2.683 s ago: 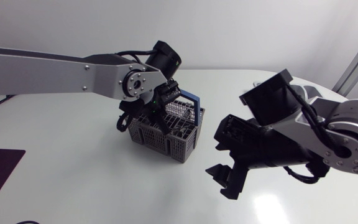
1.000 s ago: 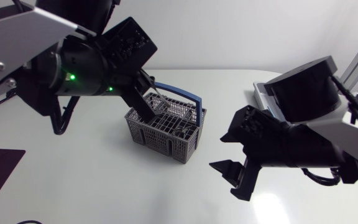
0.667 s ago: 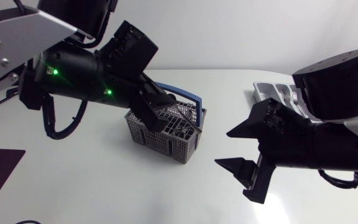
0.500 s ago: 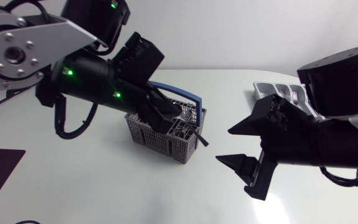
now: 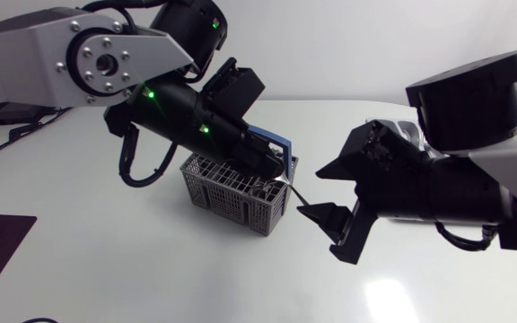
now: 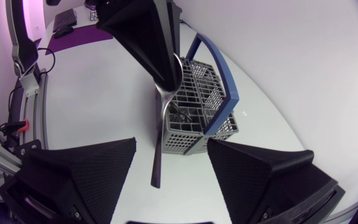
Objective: Unload the cutlery basket into the drawer organizer.
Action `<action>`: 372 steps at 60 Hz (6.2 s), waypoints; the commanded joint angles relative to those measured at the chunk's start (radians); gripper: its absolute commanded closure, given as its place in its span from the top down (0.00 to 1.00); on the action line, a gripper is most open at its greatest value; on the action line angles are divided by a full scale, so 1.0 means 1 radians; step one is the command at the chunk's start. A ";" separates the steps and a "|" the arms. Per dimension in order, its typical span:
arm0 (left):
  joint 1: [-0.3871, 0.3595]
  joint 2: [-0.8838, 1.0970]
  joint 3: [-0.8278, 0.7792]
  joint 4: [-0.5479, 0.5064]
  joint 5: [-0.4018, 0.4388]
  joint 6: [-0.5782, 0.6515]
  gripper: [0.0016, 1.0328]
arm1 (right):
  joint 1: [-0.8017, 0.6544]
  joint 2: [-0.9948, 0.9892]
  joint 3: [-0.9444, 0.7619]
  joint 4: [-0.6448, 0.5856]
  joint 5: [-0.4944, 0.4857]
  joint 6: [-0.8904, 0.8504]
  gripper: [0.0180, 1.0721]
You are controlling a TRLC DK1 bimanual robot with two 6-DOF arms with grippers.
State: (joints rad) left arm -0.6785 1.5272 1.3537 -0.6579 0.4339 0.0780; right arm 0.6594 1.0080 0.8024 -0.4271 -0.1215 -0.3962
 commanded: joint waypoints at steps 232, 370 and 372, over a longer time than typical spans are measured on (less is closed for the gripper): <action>-0.010 -0.150 -0.311 0.408 -0.474 0.382 0.49 | -1.293 0.742 0.294 -0.190 -0.414 -1.181 0.05; -0.174 0.027 -0.424 0.652 -0.744 0.493 0.32 | -1.012 0.376 -0.094 0.022 -0.388 -0.929 0.75; -0.174 0.027 -0.419 0.652 -0.744 0.493 0.29 | -0.989 0.354 -0.106 0.022 -0.388 -0.909 0.77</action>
State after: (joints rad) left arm -0.8532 1.5330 0.9012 -0.0208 -0.2981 0.5770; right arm -0.3676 1.4044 0.7410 -0.4072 -0.5018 -1.3663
